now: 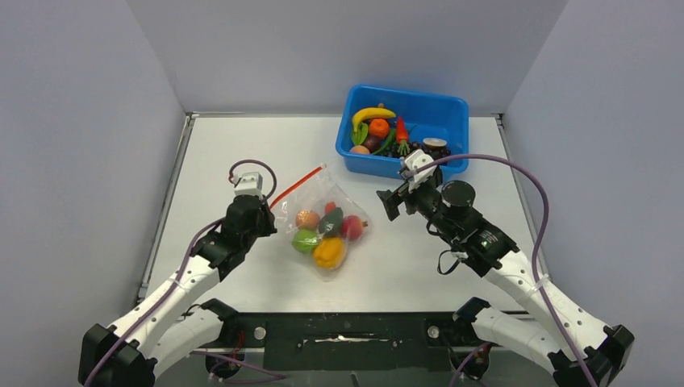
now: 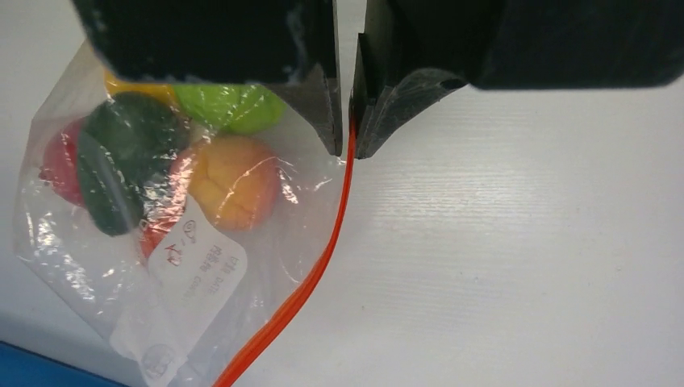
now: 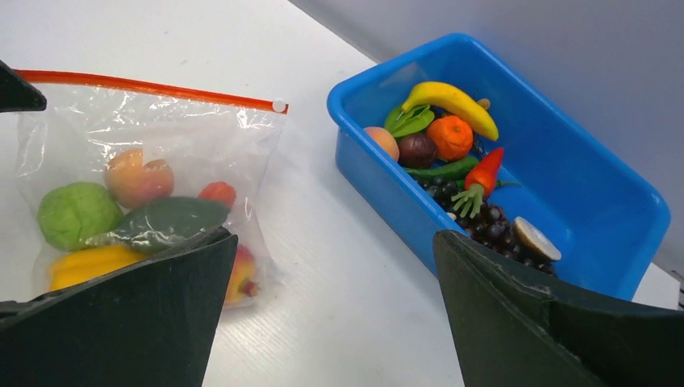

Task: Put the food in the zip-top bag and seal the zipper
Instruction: Place the zipper food storage bag at the center of the board, then reset both arms

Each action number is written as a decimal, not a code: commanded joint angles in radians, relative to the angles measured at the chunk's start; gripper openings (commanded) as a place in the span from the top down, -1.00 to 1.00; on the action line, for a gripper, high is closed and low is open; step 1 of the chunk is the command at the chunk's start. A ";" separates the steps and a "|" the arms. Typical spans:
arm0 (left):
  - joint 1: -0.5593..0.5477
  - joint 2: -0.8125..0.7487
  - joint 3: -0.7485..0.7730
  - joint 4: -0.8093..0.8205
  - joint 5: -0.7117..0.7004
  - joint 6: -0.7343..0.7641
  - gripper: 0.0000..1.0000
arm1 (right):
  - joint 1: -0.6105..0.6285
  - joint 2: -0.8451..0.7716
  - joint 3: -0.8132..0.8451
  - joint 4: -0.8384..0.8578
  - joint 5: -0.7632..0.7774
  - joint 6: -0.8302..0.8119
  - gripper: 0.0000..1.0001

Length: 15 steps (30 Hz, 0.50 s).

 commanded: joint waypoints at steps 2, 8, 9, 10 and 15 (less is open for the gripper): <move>0.014 -0.021 0.036 0.015 -0.048 -0.115 0.61 | 0.002 0.023 0.028 -0.007 -0.003 0.106 -0.95; 0.020 -0.047 0.056 -0.018 -0.105 -0.125 0.13 | 0.003 0.052 0.053 -0.035 0.066 0.250 -0.95; 0.020 -0.049 0.068 -0.026 -0.111 -0.130 0.04 | 0.002 0.063 0.065 -0.048 0.071 0.270 -0.95; 0.020 -0.053 0.086 -0.032 -0.110 -0.130 -0.02 | 0.002 0.074 0.077 -0.060 0.069 0.286 -0.95; 0.020 -0.081 0.151 -0.053 -0.042 -0.106 -0.32 | 0.005 0.105 0.094 -0.051 0.063 0.399 -0.95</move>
